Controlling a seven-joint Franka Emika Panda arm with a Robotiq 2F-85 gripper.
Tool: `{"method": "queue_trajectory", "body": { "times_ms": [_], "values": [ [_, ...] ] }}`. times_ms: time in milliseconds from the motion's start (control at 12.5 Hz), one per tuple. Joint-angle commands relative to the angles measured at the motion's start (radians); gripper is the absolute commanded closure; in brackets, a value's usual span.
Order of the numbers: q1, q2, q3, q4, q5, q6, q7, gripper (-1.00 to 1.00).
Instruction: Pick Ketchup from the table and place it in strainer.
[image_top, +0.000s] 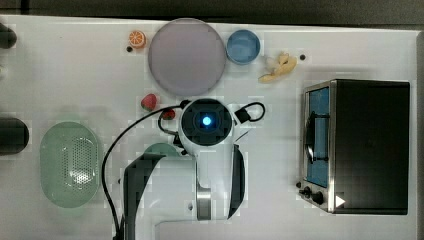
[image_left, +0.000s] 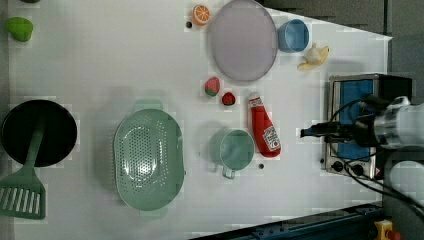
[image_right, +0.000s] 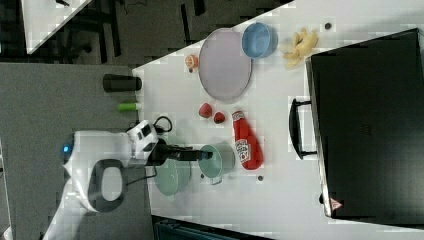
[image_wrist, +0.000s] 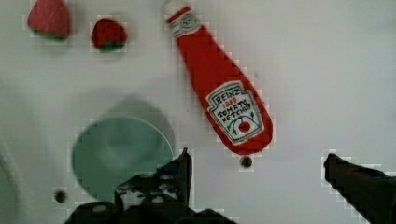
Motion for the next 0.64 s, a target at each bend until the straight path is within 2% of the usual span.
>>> {"method": "queue_trajectory", "body": {
  "times_ms": [80, 320, 640],
  "values": [
    [-0.003, 0.02, 0.004, -0.048, 0.004, 0.153, -0.322, -1.0],
    [-0.004, 0.107, 0.003, -0.101, 0.003, 0.288, -0.355, -1.0],
    [-0.004, 0.233, 0.002, -0.103, 0.003, 0.366, -0.35, -1.0]
  ]
}}
